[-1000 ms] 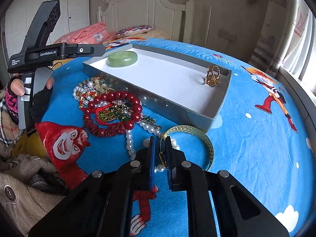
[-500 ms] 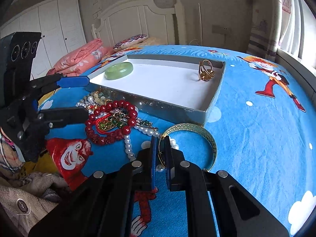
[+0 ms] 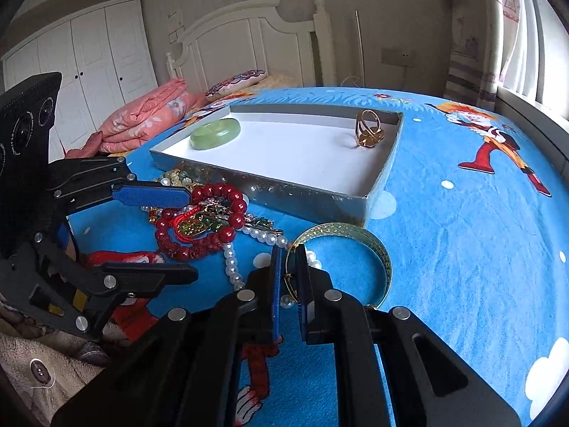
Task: Organize jewelry
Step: 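Grasp the red bead bracelet with left gripper while right gripper grasps the gold bangle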
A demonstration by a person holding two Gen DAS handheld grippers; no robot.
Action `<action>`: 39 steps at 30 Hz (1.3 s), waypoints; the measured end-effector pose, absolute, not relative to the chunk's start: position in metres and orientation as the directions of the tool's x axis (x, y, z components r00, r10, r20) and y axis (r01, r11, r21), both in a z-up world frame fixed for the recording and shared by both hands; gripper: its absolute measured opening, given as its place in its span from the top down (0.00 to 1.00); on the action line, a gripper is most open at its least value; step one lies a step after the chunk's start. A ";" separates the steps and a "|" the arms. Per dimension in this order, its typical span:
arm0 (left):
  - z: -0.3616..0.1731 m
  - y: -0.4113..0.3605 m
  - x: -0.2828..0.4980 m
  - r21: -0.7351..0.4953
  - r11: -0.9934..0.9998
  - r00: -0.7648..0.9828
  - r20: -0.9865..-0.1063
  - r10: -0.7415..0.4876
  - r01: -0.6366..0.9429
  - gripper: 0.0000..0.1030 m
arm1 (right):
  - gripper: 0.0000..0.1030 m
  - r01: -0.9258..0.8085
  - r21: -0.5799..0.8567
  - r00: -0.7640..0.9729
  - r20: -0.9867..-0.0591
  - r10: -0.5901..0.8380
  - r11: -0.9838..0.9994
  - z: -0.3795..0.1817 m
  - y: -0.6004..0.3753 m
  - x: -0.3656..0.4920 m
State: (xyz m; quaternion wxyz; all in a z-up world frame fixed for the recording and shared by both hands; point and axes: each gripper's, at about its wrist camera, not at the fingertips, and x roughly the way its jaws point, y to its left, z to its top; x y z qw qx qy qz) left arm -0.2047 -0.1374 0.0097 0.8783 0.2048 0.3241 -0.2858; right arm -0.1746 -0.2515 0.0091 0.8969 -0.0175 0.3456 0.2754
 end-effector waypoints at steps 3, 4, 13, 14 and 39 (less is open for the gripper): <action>0.000 -0.147 -0.202 0.182 0.732 0.599 -0.716 -0.359 0.656 0.66 | 0.90 -0.506 0.166 0.609 -0.627 0.487 0.846 0.009 -0.253 -0.175; 0.000 -0.147 -0.202 0.182 0.734 0.605 -0.709 -0.364 0.655 0.66 | 0.90 -0.507 0.164 0.610 -0.626 0.486 0.847 0.009 -0.253 -0.175; -0.001 -0.137 -0.189 0.070 0.759 0.561 -0.718 -0.412 0.647 0.90 | 0.91 -0.508 0.130 0.626 -0.623 0.469 0.852 0.009 -0.249 -0.178; -0.001 -0.135 -0.189 0.060 0.761 0.559 -0.716 -0.418 0.645 0.90 | 0.91 -0.509 0.136 0.625 -0.620 0.474 0.850 0.009 -0.249 -0.179; 0.062 -0.060 -0.141 -0.545 0.643 0.450 -0.459 -0.766 0.538 0.90 | 0.91 -0.450 0.757 0.564 -0.172 0.808 0.475 0.037 -0.354 -0.158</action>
